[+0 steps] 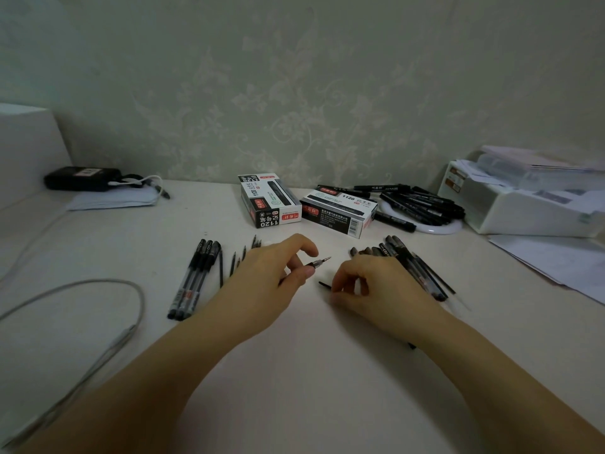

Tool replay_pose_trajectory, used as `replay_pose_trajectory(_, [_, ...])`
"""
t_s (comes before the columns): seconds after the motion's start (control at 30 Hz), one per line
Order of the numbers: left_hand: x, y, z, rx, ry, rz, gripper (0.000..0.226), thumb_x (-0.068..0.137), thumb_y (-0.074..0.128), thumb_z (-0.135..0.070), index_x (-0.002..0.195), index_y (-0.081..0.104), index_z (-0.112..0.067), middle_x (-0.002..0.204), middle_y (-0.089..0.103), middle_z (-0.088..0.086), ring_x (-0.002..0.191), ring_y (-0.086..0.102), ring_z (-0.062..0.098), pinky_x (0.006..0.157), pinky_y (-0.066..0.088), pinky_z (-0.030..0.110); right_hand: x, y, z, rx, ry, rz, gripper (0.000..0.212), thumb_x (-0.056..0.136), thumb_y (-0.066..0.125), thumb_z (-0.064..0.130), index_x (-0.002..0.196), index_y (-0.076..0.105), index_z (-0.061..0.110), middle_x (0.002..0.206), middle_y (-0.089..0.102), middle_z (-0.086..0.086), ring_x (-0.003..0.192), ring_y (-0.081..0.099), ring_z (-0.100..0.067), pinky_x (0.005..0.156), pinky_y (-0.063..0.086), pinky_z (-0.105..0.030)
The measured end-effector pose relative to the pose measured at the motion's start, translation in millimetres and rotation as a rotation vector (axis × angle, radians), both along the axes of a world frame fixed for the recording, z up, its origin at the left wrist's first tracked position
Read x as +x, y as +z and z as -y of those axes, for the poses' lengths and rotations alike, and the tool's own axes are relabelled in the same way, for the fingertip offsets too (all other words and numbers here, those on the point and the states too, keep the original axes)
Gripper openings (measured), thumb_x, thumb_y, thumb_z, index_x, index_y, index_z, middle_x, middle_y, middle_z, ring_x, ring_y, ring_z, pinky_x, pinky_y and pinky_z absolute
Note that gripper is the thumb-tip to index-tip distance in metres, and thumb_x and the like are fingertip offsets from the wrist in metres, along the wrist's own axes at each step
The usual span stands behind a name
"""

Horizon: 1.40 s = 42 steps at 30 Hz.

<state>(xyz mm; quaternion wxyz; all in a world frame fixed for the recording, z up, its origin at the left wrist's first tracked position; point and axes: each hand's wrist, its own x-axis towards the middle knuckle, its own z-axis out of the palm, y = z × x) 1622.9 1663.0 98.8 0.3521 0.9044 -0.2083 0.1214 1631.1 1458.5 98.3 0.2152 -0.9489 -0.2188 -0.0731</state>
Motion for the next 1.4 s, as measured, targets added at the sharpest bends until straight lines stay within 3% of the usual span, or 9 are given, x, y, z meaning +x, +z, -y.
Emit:
replay_pose_trajectory(0.13, [0,0,2,-0.116,0.008,-0.038,0.014,0.095,0.055,-0.031,0.106,0.052,-0.038,0.080,0.064,-0.015,0.064,0.060,-0.001,0.056,0.041,0.011,0,1,0,0.052,-0.012,-0.011,0.018,0.082,0.072,0.050,0.093,0.067,0.037,0.082,0.058,0.018,0.081,0.049,0.008,0.059,0.035,-0.012])
replay_pose_trajectory(0.23, [-1,0,4,-0.235,-0.001,-0.079,0.015,0.094,0.056,-0.031,0.102,0.049,-0.041,0.083,0.064,-0.019,0.062,0.062,0.002,0.055,0.042,0.013,0,7,-3,0.433,-0.098,-0.039,0.015,0.082,0.072,0.048,0.091,0.072,0.036,0.083,0.068,0.017,0.070,0.056,0.003,0.060,0.045,-0.012])
replay_pose_trajectory(0.3, [-3,1,7,-0.292,-0.039,-0.099,0.017,0.094,0.056,-0.030,0.102,0.048,-0.042,0.086,0.064,-0.019,0.061,0.063,0.003,0.054,0.045,0.015,-1,12,-5,0.718,-0.118,-0.211,0.014,0.085,0.071,0.046,0.091,0.076,0.034,0.086,0.074,0.017,0.069,0.063,0.004,0.061,0.049,-0.011])
replay_pose_trajectory(0.5, [-5,-1,12,-0.296,-0.105,-0.111,0.018,0.094,0.057,-0.029,0.103,0.047,-0.042,0.087,0.062,-0.018,0.061,0.063,0.005,0.051,0.045,0.013,-5,10,-10,1.043,-0.069,-0.685,0.027,0.073,0.076,0.037,0.097,0.080,0.024,0.101,0.077,-0.001,0.077,0.066,-0.008,0.076,0.054,-0.024])
replay_pose_trajectory(0.63, [-3,-3,11,-0.246,-0.097,-0.101,0.019,0.094,0.057,-0.030,0.103,0.048,-0.044,0.089,0.061,-0.017,0.062,0.064,0.004,0.051,0.047,0.012,-2,10,-7,1.191,-0.115,-0.737,0.018,0.082,0.072,0.025,0.095,0.078,0.014,0.100,0.077,-0.006,0.077,0.072,-0.012,0.061,0.055,-0.020])
replay_pose_trajectory(0.8, [-1,-7,10,-0.174,-0.073,-0.091,0.016,0.094,0.057,-0.032,0.103,0.049,-0.043,0.090,0.060,-0.020,0.062,0.063,0.005,0.057,0.054,0.017,12,17,11,1.354,-0.336,-0.513,0.017,0.104,0.046,0.020,0.106,0.059,0.009,0.093,0.078,-0.005,0.074,0.073,-0.014,0.061,0.057,-0.023])
replay_pose_trajectory(0.9, [0,-6,8,-0.164,-0.048,-0.084,0.015,0.094,0.056,-0.031,0.101,0.051,-0.042,0.089,0.060,-0.021,0.061,0.063,0.006,0.055,0.053,0.017,21,21,33,1.221,-0.494,-0.235,0.015,0.102,0.051,0.023,0.102,0.061,0.011,0.082,0.074,-0.004,0.061,0.068,-0.009,0.056,0.054,-0.021])
replay_pose_trajectory(1.07, [1,-6,5,-0.136,0.031,-0.061,0.012,0.093,0.057,-0.031,0.100,0.054,-0.040,0.085,0.061,-0.014,0.063,0.061,0.007,0.056,0.054,0.022,35,11,73,0.480,-0.640,0.132,0.014,0.095,0.063,0.027,0.092,0.068,0.015,0.078,0.067,0.003,0.067,0.061,-0.011,0.059,0.043,-0.021])
replay_pose_trajectory(1.4, [3,-6,1,-0.071,0.125,-0.034,0.008,0.093,0.057,-0.032,0.098,0.055,-0.038,0.082,0.060,-0.017,0.064,0.059,-0.002,0.052,0.038,0.009,40,-7,77,0.121,-0.680,0.084,0.013,0.090,0.068,0.027,0.090,0.071,0.014,0.086,0.070,-0.007,0.079,0.064,-0.023,0.074,0.055,-0.037])
